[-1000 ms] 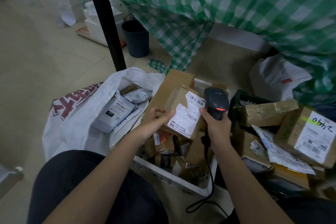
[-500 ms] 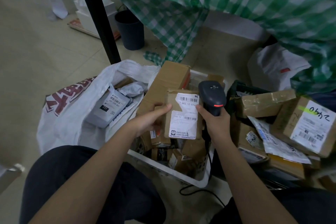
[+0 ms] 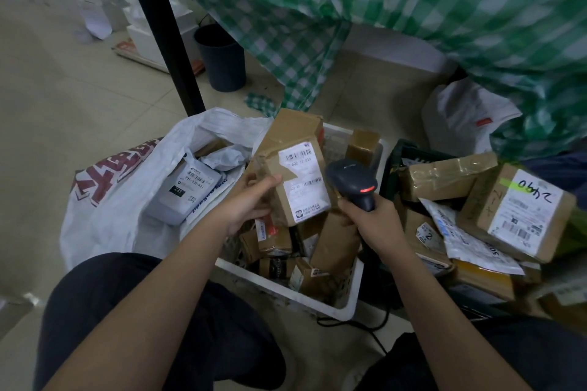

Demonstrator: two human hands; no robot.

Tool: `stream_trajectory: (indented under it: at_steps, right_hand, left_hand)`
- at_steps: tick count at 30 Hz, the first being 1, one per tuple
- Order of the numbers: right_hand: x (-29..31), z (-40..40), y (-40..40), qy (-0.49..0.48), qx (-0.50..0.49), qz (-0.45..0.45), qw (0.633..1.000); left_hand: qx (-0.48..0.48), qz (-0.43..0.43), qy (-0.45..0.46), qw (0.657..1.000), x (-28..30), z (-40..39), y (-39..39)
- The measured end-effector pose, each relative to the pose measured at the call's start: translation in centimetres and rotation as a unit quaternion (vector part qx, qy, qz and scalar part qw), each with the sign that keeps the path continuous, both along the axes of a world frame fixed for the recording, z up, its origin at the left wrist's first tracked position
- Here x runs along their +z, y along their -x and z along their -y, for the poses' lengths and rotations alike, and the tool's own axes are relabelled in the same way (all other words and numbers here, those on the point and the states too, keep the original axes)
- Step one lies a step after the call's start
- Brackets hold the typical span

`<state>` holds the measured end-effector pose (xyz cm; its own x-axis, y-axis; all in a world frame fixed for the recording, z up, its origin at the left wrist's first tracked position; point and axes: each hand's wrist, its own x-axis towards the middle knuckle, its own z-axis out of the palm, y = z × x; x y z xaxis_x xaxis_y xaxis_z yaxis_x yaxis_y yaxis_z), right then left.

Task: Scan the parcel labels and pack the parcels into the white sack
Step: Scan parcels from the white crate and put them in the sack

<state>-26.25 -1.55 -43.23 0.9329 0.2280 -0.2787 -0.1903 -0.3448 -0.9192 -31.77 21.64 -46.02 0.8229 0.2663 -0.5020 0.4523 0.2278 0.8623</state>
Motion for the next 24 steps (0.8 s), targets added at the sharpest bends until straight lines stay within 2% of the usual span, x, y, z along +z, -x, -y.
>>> stream_trajectory:
  at_steps: [3,8,24]
  right_hand:
    - [0.2,0.6,1.2,0.051,0.049,0.005,0.997]
    - [0.3,1.3,2.6,0.082,0.098,-0.015,0.992]
    - [1.1,1.0,3.3,0.085,0.112,-0.009,0.99]
  left_hand:
    - [0.047,0.02,-0.002,0.999,0.1,0.1,0.0]
    - [0.081,0.041,-0.016,0.996,0.5,0.5,0.1]
    - [0.09,0.053,-0.014,0.994,0.1,-0.2,0.6]
